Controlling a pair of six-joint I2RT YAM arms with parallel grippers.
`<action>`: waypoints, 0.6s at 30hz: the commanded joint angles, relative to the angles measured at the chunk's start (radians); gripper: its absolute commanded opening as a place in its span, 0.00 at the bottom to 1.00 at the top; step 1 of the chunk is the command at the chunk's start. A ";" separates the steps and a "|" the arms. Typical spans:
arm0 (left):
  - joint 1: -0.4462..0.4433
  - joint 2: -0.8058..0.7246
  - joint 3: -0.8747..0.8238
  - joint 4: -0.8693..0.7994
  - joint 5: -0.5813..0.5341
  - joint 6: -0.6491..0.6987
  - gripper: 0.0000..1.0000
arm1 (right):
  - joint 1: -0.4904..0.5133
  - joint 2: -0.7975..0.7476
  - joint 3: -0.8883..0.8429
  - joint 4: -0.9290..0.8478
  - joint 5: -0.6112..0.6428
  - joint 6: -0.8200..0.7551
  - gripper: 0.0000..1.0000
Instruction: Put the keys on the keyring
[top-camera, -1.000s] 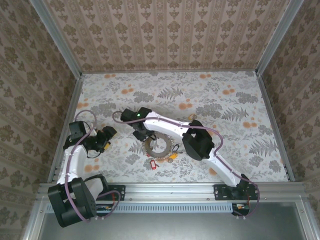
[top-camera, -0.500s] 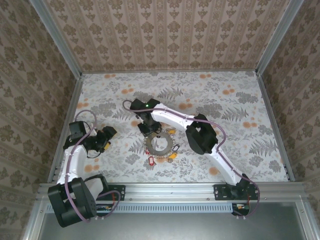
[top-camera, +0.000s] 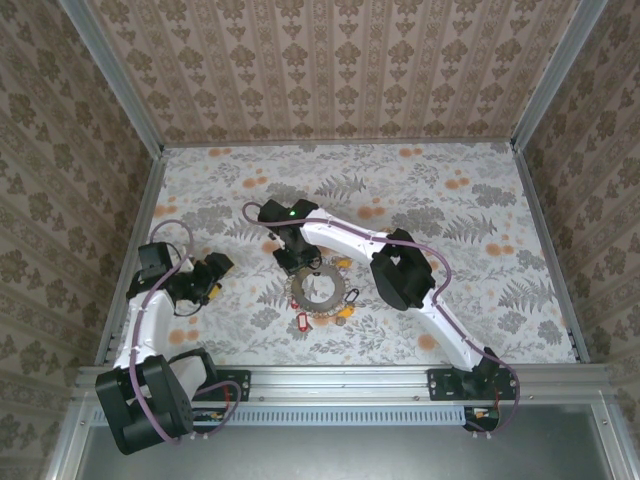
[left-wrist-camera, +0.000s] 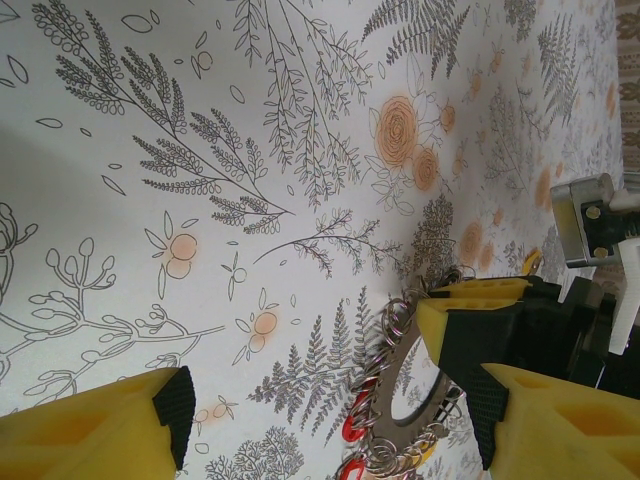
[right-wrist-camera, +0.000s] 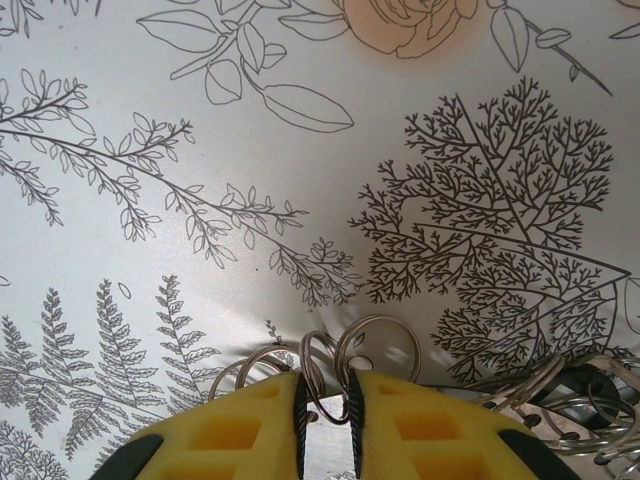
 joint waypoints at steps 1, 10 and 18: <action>0.006 -0.004 -0.005 -0.008 0.006 0.019 0.75 | 0.003 -0.010 0.007 -0.003 -0.035 -0.029 0.21; 0.006 -0.010 0.002 0.000 0.024 0.023 0.73 | 0.000 -0.032 -0.051 0.059 -0.019 -0.109 0.19; 0.003 -0.024 0.005 -0.004 0.024 0.027 0.73 | 0.000 -0.038 -0.055 0.042 0.078 -0.163 0.21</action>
